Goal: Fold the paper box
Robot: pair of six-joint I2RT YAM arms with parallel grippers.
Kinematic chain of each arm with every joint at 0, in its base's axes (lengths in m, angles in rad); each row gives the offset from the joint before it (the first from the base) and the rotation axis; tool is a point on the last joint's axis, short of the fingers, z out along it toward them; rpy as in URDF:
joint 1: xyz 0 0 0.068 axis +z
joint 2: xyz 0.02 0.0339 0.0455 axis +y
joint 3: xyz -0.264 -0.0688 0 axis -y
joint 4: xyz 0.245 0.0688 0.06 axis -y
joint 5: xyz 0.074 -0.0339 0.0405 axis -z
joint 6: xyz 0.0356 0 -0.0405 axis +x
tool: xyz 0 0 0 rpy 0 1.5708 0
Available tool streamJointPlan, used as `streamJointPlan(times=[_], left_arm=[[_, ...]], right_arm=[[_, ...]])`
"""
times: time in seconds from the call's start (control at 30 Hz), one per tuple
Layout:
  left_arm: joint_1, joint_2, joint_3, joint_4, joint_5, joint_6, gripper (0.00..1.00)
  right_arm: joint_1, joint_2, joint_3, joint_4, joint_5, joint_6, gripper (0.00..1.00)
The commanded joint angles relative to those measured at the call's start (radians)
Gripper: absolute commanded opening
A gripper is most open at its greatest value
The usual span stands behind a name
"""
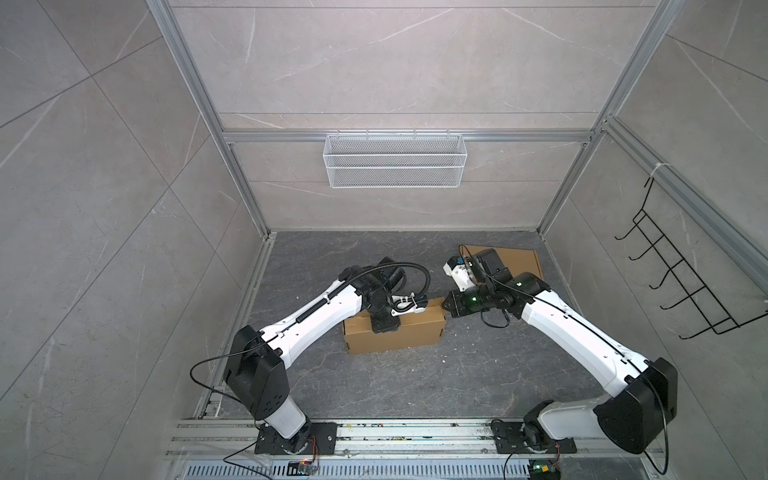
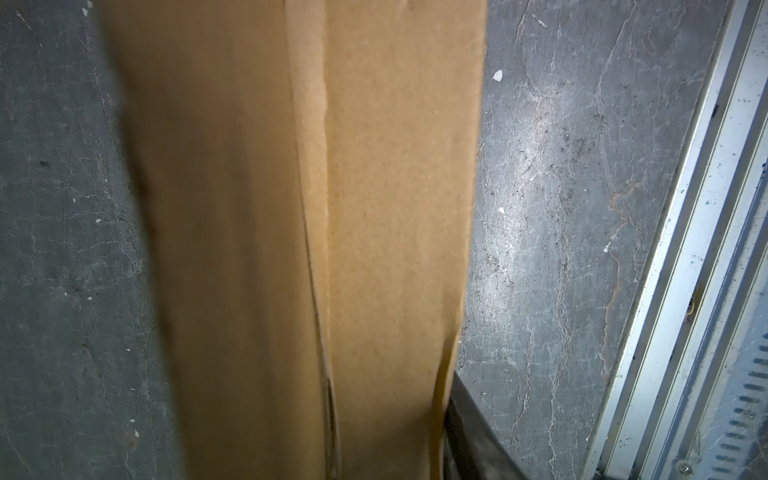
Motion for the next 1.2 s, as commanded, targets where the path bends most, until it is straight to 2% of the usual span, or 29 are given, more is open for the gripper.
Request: streamJointPlan(times=[0.0,0.2,0.53,0.83,1.0,1.17], left_arm=[[0.0,0.048,-0.009,0.026,0.006,-0.001,0.39],[-0.002,0.047,-0.01,0.026,0.005,-0.001,0.39],[-0.001,0.051,-0.006,0.026,0.006,-0.006,0.38],[-0.002,0.054,0.006,0.024,-0.006,-0.008,0.4],[-0.002,0.054,0.017,0.022,-0.02,-0.013,0.44],[-0.003,0.045,0.031,0.012,-0.057,-0.015,0.54]], right_arm=[[0.017,0.001,-0.035,0.0,0.025,0.004,0.02],[0.017,0.007,-0.032,-0.028,0.089,-0.036,0.01],[0.02,0.015,-0.068,0.004,0.071,-0.021,0.0],[0.03,0.016,-0.059,-0.019,0.115,-0.041,0.0],[0.032,0.017,-0.056,-0.025,0.12,-0.047,0.0],[0.036,0.019,-0.05,-0.023,0.119,-0.045,0.0]])
